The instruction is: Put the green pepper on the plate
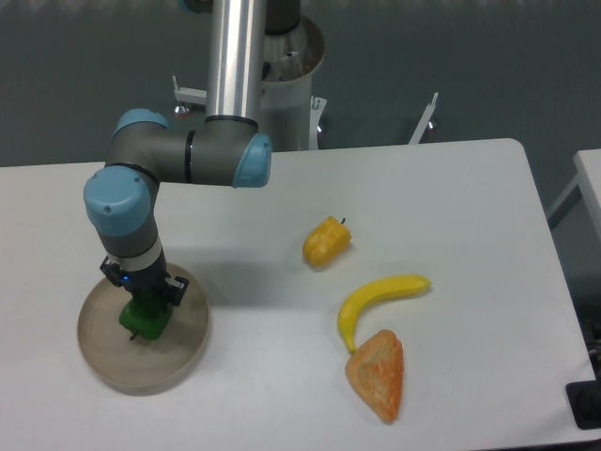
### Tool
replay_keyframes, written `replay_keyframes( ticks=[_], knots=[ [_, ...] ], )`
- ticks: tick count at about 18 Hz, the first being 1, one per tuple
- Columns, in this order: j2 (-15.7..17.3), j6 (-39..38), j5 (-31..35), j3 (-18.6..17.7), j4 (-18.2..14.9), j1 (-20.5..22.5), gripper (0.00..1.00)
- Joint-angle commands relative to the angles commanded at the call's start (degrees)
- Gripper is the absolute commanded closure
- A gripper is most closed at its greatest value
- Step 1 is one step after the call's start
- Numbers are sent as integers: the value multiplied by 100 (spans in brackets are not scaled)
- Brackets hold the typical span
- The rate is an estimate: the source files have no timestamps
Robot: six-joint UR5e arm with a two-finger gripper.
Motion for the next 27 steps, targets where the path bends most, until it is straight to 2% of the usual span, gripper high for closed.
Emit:
replay_keyframes(
  ticks=[12, 16, 21, 22, 25, 27],
  knots=[
    [-70, 79, 9, 18, 0, -9, 58],
    [-62, 88, 9, 18, 9, -9, 52],
    [-35, 97, 17, 9, 9, -9, 13],
    [-18, 88, 52, 9, 17, -9, 3],
    [105, 97, 26, 97, 9, 70, 0],
    [263, 114, 70, 88, 26, 297, 0]
  ],
)
